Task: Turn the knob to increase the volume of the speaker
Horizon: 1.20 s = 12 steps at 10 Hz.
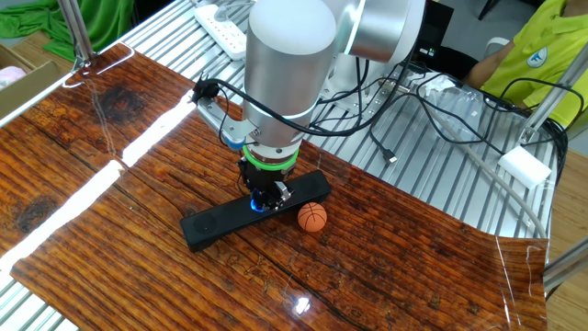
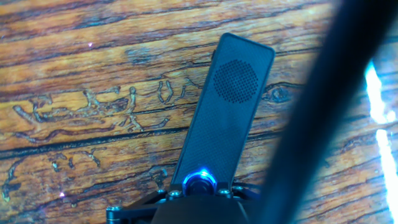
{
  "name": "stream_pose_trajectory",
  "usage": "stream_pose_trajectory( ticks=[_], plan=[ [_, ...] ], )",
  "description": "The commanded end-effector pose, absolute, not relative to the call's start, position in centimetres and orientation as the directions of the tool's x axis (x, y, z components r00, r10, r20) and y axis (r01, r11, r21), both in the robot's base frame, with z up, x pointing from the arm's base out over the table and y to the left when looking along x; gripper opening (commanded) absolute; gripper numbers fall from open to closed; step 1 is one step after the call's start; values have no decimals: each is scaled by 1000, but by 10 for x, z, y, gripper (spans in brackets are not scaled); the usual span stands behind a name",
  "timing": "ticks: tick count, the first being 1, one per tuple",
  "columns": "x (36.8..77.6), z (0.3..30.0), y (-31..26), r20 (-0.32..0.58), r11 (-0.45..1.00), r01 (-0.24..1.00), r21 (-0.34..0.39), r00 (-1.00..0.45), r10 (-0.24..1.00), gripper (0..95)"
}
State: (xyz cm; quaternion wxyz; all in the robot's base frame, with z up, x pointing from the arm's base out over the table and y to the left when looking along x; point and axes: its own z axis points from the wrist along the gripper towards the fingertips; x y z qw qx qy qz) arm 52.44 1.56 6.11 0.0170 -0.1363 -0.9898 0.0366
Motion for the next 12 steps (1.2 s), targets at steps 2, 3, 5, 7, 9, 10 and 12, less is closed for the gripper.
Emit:
stream_pose_trajectory(
  ticks=[2,3,5,7,9,10,12],
  plan=[
    [525,61,16,24,940,337,-57,-941,338,0],
    [525,61,16,24,933,354,-56,-934,356,0],
    [525,61,16,23,920,387,-56,-921,389,0],
    [525,61,16,21,906,419,-58,-907,421,0],
    [525,61,16,19,892,449,-60,-893,450,0],
    [525,61,16,17,881,470,-60,-882,472,0],
    [525,61,16,14,867,495,-61,-868,497,0]
  ],
)
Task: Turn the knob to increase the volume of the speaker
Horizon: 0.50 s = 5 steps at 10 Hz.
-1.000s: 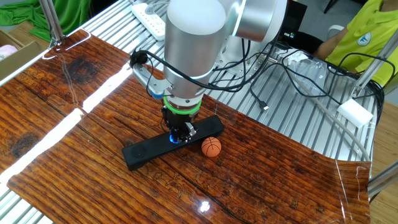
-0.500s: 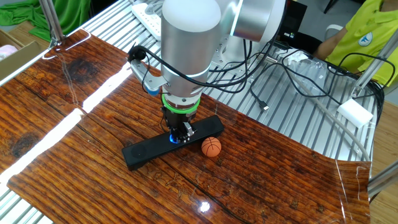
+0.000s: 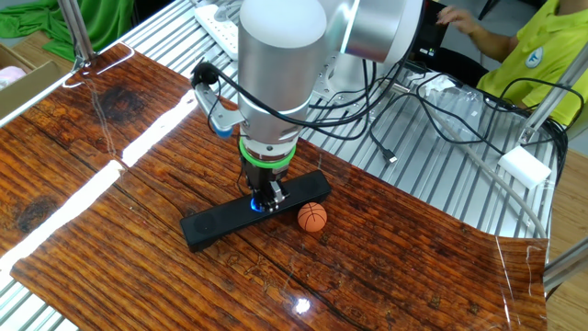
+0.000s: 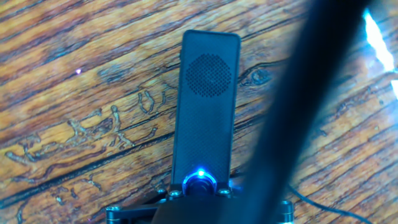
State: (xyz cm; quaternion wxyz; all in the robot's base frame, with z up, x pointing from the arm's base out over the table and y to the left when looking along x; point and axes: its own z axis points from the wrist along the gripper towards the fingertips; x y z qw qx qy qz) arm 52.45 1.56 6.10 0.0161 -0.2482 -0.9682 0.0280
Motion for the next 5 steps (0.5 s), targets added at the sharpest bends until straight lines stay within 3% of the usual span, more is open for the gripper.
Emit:
stream_pose_trajectory(
  ticks=[1,5],
  plan=[
    [525,61,16,12,858,510,-62,-859,512,0],
    [525,61,16,3,820,568,-66,-822,570,0]
  ],
)
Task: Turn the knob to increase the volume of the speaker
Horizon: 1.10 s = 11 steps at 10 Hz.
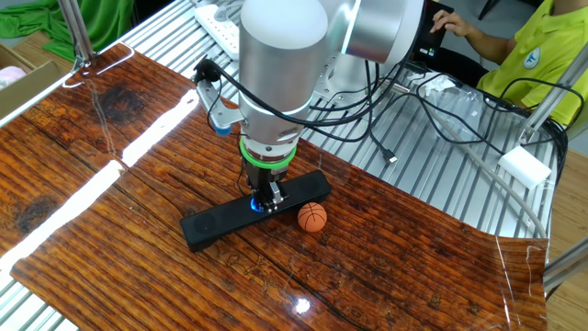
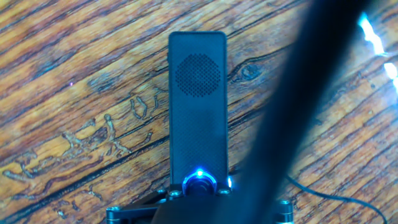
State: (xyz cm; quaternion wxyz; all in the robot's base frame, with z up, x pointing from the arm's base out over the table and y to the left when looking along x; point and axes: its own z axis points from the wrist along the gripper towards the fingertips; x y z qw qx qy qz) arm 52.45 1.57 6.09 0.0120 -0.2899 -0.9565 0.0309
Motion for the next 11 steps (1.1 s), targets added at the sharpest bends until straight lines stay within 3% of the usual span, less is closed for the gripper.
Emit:
stream_pose_trajectory(
  ticks=[1,11],
  plan=[
    [525,61,16,1,812,580,-65,-814,581,0],
    [525,61,16,-6,700,713,-45,-701,713,0]
  ],
)
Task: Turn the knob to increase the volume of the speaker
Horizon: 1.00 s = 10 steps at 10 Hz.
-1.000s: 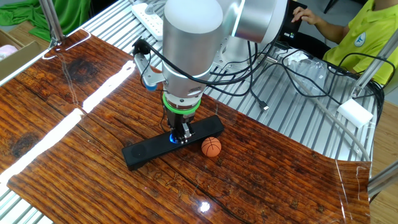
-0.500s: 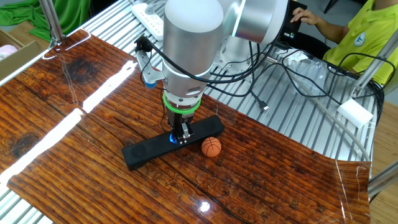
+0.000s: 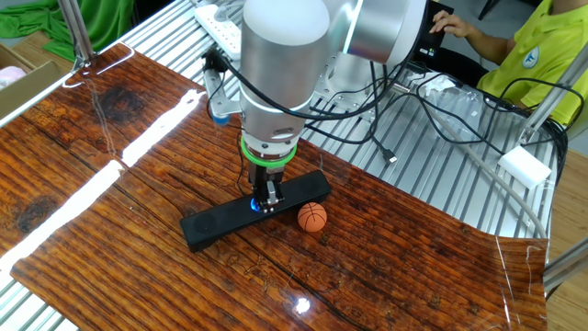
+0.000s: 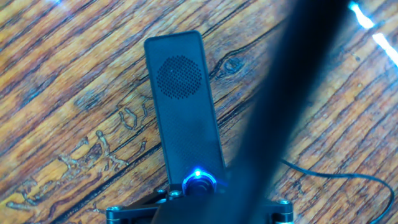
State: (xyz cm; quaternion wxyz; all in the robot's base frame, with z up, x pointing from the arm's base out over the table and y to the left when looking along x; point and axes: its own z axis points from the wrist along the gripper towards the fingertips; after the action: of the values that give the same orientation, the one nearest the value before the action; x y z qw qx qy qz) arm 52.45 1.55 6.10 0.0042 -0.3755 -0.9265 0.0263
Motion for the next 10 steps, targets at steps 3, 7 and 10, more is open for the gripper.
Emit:
stream_pose_trajectory(
  ticks=[3,7,10],
  plan=[
    [525,60,16,-9,667,745,-36,-667,745,0],
    [525,60,16,-18,631,775,-35,-632,775,0],
    [525,60,16,-20,592,805,-29,-593,805,0]
  ],
)
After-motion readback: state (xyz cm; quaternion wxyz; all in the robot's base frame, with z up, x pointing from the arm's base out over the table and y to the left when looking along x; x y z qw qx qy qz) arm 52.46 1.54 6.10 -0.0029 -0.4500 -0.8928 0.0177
